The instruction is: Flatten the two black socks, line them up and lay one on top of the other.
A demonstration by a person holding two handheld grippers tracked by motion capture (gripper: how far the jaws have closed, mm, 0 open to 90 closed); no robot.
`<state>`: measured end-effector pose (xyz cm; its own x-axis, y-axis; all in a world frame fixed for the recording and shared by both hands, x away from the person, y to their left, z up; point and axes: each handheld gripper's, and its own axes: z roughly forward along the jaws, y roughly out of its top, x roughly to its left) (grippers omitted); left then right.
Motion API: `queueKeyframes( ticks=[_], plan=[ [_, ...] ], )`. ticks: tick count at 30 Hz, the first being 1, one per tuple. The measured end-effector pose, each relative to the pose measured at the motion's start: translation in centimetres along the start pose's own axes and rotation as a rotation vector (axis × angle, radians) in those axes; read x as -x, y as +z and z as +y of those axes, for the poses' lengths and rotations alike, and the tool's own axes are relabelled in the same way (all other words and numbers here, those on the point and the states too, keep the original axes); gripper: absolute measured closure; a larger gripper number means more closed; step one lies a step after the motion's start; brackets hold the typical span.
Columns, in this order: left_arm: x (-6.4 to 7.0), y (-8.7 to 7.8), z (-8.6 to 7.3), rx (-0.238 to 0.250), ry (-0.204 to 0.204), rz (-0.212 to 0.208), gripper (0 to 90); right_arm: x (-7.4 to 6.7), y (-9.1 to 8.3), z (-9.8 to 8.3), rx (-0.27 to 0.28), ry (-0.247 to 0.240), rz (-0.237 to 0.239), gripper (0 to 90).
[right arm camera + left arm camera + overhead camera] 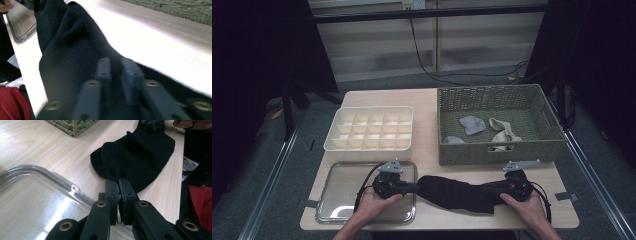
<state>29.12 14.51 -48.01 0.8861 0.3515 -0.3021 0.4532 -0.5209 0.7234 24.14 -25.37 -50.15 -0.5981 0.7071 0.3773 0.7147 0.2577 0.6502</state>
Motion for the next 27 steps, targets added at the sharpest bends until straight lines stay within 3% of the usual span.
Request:
queueKeyframes(
  ticks=[3, 8, 14, 18, 24, 27],
  plan=[
    [0.1, -0.1, 0.0, 0.007, -0.005, -0.004, 86.9, -0.1, -0.1, 0.0, 0.011, 0.001, 0.006, 89.6],
    [0.1, 0.0, 0.0, 0.004, -0.009, -0.008, 86.9, -0.1, -1.0, 0.2, 0.062, 0.027, 0.022, 90.0],
    [0.1, 0.1, -0.2, -0.004, -0.007, -0.015, 86.8, -0.7, -1.7, -0.7, 0.051, 0.034, 0.005, 70.3],
    [0.2, 0.2, -0.3, -0.014, -0.013, -0.019, 86.9, -0.4, -1.3, -1.1, 0.011, 0.036, -0.027, 66.1],
    [0.5, -0.1, -0.9, -0.04, -0.005, -0.025, 86.7, -0.1, -0.1, -0.3, 0.006, 0.02, -0.023, 80.9],
    [0.5, -0.3, -1.0, -0.029, -0.013, -0.033, 86.7, -0.3, 0.2, 0.2, 0.01, 0.006, -0.027, 84.9]
  ],
)
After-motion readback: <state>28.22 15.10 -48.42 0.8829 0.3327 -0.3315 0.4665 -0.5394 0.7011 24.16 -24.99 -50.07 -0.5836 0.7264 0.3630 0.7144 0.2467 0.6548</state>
